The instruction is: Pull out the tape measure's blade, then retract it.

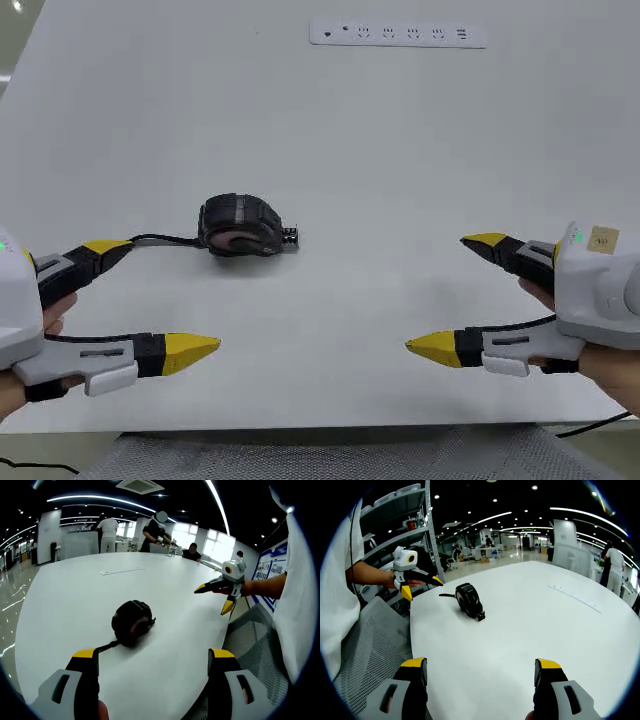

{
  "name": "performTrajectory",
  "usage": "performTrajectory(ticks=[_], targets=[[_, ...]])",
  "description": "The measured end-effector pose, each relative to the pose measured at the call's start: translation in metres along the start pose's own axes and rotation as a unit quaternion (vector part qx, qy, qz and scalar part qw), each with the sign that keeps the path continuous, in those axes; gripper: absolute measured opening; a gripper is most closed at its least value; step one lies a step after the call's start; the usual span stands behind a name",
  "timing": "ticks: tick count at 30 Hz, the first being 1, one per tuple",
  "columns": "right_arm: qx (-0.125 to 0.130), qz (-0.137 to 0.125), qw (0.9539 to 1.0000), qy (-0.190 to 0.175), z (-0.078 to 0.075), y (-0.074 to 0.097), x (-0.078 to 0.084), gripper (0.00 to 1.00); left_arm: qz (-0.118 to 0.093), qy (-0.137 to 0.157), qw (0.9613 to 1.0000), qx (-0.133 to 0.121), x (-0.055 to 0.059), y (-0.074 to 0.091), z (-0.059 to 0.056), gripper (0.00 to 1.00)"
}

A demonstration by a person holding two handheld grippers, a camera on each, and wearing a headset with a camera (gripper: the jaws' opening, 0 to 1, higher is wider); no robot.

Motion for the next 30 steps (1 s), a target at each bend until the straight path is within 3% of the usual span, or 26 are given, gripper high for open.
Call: performTrajectory(ticks=[4,16,30], targets=[[-0.003,-0.001,1.0,0.005,-0.004,-0.004,-0.003,0.9,0.003,-0.006,1.0,-0.001,-0.003,-0.002,0.005,0.88],[-0.024,0.004,0.9991,0.033,-0.007,-0.022,-0.011,0.9,0.022,-0.036,0.9987,0.028,-0.016,-0.015,0.02,0.87],[-0.052,0.007,0.9967,0.062,-0.011,-0.049,-0.025,0.89,0.068,-0.083,0.9918,0.068,-0.021,-0.039,0.038,0.82]])
Point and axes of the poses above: the centre of the closed fingertips' face, and the gripper's own axes: y roughly backward along the fingers, z roughly to its left, x roughly out of its underside, the point moved 3 cm from there along y, roughly backward along the fingers, and after that the axes turned 11 degrees about x, right-handed, at the moved point
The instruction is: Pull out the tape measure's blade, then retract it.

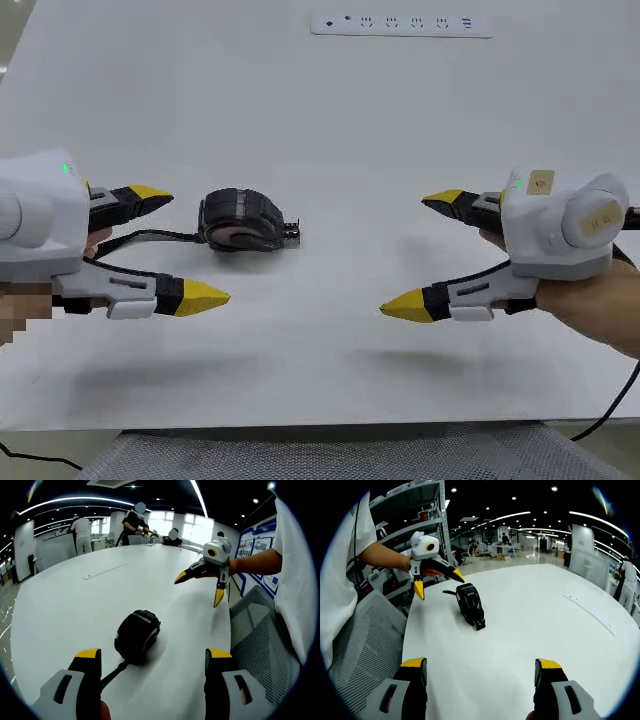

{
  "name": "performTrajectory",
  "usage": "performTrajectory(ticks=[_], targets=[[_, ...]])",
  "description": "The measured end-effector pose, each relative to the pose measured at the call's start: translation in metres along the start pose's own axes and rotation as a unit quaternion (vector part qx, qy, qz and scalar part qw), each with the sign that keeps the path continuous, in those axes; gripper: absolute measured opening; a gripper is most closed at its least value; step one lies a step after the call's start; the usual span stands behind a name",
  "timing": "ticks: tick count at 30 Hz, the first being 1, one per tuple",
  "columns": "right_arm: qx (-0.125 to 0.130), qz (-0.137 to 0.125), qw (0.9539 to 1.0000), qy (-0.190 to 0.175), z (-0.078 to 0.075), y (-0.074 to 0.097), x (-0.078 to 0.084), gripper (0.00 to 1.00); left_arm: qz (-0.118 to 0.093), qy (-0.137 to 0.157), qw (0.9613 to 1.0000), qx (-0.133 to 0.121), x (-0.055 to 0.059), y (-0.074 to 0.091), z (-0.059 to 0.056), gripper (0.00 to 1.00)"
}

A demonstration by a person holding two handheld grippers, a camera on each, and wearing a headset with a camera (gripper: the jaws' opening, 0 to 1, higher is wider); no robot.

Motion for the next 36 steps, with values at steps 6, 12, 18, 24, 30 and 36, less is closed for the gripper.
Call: performTrajectory(ticks=[6,12,18,24,30,36], targets=[[-0.013,0.004,0.9998,0.013,0.001,-0.012,-0.003,0.88,0.015,-0.013,0.9996,0.02,0.0,-0.012,0.004,0.79],[-0.025,0.005,0.9995,0.02,0.001,-0.023,-0.007,0.85,0.037,-0.029,0.9985,0.03,0.002,-0.02,0.011,0.76],[-0.038,0.008,0.9988,0.03,0.003,-0.033,-0.008,0.82,0.046,-0.037,0.9977,0.034,0.001,-0.025,0.02,0.7],[-0.048,0.004,0.9983,0.033,0.005,-0.042,-0.013,0.78,0.052,-0.043,0.997,0.037,0.0,-0.033,0.025,0.62],[-0.056,0.005,0.9979,0.031,0.006,-0.051,-0.015,0.73,0.059,-0.05,0.9962,0.039,0.0,-0.037,0.029,0.56],[-0.06,0.005,0.9976,0.035,0.006,-0.058,-0.016,0.7,0.064,-0.052,0.9956,0.043,0.001,-0.039,0.03,0.52]])
Point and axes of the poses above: the centre of the closed fingertips' face, and the gripper's own axes: y roughly backward along the fingers, z roughly to its left, x roughly out of its underside, the point moved 3 cm from there along y, roughly backward along the fingers, and after that the axes turned 11 degrees about x, right-handed, at the moved point
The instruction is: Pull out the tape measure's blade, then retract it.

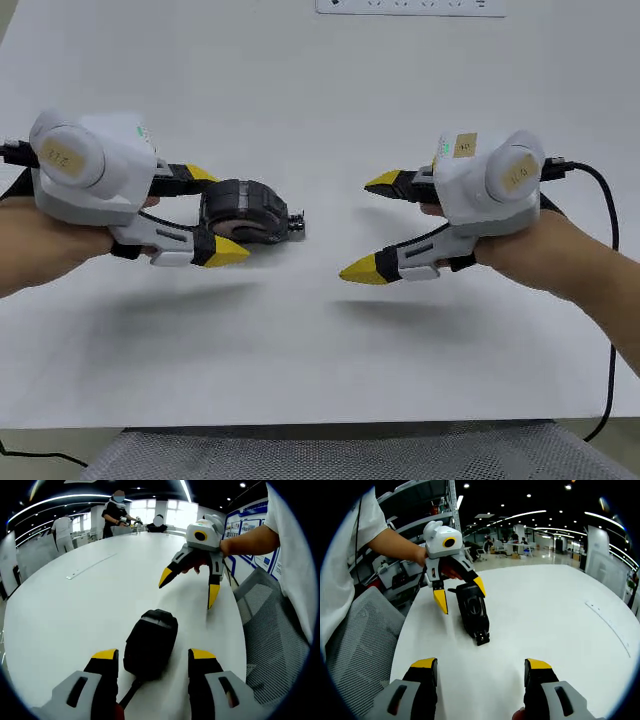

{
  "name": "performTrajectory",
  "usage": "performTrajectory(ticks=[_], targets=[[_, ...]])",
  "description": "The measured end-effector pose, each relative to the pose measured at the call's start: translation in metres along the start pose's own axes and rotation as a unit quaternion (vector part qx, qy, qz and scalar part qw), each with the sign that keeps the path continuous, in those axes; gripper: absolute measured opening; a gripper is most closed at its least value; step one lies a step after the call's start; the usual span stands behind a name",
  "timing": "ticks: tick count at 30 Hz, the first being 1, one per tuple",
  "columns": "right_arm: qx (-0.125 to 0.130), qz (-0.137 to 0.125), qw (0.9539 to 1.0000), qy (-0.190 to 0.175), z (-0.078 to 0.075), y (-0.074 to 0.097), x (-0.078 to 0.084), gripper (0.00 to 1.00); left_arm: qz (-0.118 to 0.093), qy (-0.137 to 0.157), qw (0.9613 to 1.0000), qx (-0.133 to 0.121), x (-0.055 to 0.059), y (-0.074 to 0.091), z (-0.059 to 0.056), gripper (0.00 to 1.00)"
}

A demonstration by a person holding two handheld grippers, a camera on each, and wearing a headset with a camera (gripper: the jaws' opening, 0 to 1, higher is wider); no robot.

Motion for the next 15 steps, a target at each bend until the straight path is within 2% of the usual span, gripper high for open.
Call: performTrajectory(ticks=[8,15], targets=[[-0.01,-0.003,0.9999,0.0,0.002,-0.01,-0.006,0.68,0.002,0.0,1.0,0.003,0.0,-0.002,0.0,0.51],[-0.019,-0.008,0.9998,0.003,0.005,-0.019,-0.011,0.65,0.006,-0.007,0.9999,0.004,0.001,-0.003,0.001,0.45]])
Point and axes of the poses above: the centre of the closed fingertips' face, and the gripper's own axes: y roughly backward along the fingers, z roughly to its left, x roughly out of its underside, the point moved 3 cm from there along y, roughly backward along the fingers, and after that the axes turned 11 degrees about x, right-handed, at the moved point
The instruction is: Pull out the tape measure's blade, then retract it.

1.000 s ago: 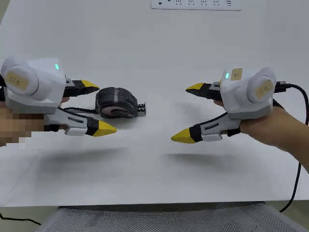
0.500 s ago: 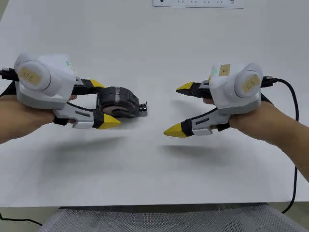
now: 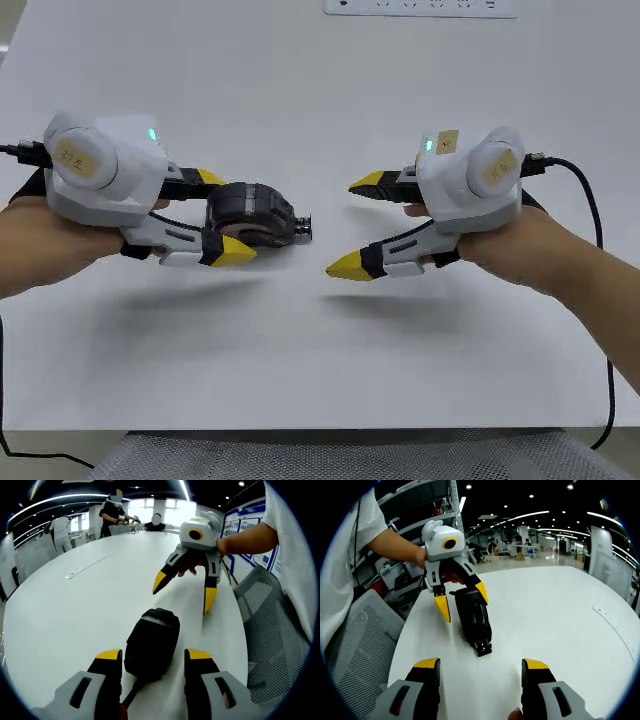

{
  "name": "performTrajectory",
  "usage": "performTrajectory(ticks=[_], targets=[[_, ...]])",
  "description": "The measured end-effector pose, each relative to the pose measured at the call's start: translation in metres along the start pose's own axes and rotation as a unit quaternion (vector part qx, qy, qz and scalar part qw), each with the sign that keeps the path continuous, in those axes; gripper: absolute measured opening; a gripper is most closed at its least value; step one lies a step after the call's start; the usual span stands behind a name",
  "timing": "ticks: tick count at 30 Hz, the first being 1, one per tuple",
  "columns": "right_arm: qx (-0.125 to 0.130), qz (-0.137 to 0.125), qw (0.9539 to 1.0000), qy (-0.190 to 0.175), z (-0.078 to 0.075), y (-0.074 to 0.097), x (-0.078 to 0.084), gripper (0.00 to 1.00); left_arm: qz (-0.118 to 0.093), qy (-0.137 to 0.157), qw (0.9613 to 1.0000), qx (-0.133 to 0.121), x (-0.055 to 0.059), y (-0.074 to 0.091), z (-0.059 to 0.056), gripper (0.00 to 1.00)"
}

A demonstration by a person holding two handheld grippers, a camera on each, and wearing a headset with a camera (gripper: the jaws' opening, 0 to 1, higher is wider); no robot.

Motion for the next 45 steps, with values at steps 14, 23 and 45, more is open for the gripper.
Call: performTrajectory(ticks=[14,23,45], targets=[[-0.021,-0.004,0.9994,0.027,0.002,-0.018,-0.004,0.52,0.006,-0.022,0.9997,-0.003,0.0,0.0,0.006,0.31],[-0.029,-0.003,0.999,0.033,0.001,-0.03,-0.003,0.43,0.013,-0.023,0.9996,0.008,0.0,0.0,0.007,0.3],[-0.038,-0.019,0.9967,0.069,0.003,-0.046,-0.004,0.15,0.017,-0.029,0.9994,0.011,0.001,-0.001,0.008,0.3]])
Point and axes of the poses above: the centre of the closed fingertips' face, and the gripper's own axes: y roughly backward along the fingers, z roughly to its left, x roughly out of its underside, the point moved 3 cm from there along y, roughly backward along the fingers, and after that the axes turned 11 degrees about x, right-handed, at the moved point
